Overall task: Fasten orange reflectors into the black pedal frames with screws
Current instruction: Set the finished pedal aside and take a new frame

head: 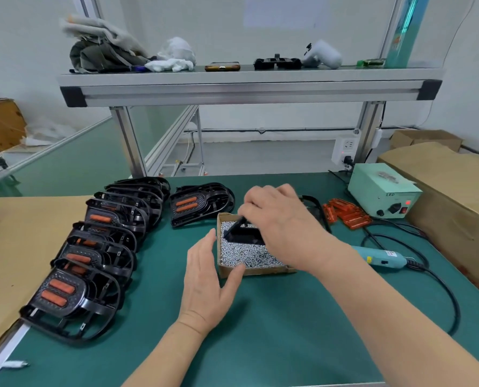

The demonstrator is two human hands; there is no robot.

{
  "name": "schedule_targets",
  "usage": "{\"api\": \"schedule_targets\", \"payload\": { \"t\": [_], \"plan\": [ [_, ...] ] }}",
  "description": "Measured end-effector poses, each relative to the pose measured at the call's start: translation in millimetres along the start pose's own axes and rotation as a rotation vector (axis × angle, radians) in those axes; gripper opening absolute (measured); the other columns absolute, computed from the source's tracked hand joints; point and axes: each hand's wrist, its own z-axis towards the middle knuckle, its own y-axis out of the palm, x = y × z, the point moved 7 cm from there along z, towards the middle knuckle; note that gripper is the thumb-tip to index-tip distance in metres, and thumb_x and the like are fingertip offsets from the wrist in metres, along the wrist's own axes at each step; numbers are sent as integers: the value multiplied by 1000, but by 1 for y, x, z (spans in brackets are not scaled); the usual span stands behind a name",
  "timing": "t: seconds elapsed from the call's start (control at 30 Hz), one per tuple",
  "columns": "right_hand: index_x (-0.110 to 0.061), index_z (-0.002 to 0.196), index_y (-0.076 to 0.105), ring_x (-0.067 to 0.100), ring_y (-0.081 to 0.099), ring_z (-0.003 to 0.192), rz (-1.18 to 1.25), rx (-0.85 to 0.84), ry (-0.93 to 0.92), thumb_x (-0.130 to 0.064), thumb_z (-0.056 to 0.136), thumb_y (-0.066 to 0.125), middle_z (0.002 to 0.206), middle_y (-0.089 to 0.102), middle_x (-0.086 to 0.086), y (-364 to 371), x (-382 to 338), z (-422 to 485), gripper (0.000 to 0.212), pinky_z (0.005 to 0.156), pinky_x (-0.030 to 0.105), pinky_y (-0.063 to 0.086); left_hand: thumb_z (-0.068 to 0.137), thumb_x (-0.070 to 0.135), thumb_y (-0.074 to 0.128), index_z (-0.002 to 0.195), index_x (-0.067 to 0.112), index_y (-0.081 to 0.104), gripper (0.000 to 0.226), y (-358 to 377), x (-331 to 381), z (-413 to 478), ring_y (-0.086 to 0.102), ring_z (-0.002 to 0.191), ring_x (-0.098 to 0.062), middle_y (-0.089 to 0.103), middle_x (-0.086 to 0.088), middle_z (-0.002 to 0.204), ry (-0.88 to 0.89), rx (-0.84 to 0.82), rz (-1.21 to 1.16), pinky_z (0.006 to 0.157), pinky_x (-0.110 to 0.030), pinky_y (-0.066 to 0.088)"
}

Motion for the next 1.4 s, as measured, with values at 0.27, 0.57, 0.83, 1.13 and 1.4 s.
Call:
{"api": "schedule_targets", "payload": {
  "t": [0.27, 0.57, 0.83, 1.13, 1.4],
  "plan": [
    [-17, 103, 59, 25, 49, 102, 14, 13, -167, -11, 84, 22, 107, 51, 2, 9, -66, -1, 42, 88, 39, 35, 98, 16, 50, 94, 26, 43, 13, 3, -12, -1, 50, 80, -2, 51, 17, 87, -201, -1, -93, 65, -11, 38],
    [-10, 143, 54, 29, 48, 128, 483, 415, 207, -2, 89, 67, 137, 55, 10, 26, -1, -32, 57, 112, 41, 36, 104, 18, 40, 81, 32, 36, 26, -6, -33, -3, 60, 74, -12, 59, 5, 78, -473, 171, -203, 64, -15, 43],
    [-6, 139, 54, 22, 55, 117, 663, 480, 604, -9, 98, 61, 127, 62, 4, 83, 34, -78, 42, 106, 37, 41, 105, 21, 35, 70, 31, 36, 37, -5, -36, -6, 55, 37, -13, 59, -6, 55, -504, 132, -288, 41, -18, 42],
    [-35, 134, 56, 21, 51, 56, 1086, 446, 792, -13, 102, 57, 72, 59, 13, 123, 49, -92, 39, 59, 37, 49, 92, 40, 42, 59, 5, 38, 49, -5, -45, -6, 44, 39, -16, 41, -7, 49, -577, 105, -357, 43, -23, 39],
    [-32, 113, 69, 15, 48, 50, 1144, 401, 817, -9, 100, 57, 62, 52, -2, 126, 50, -110, 29, 56, 29, 43, 88, 33, 50, 59, 14, 28, 41, -14, -45, 1, 24, 59, -11, 27, 4, 58, -566, 143, -269, 57, -31, 25]
  ]
}}
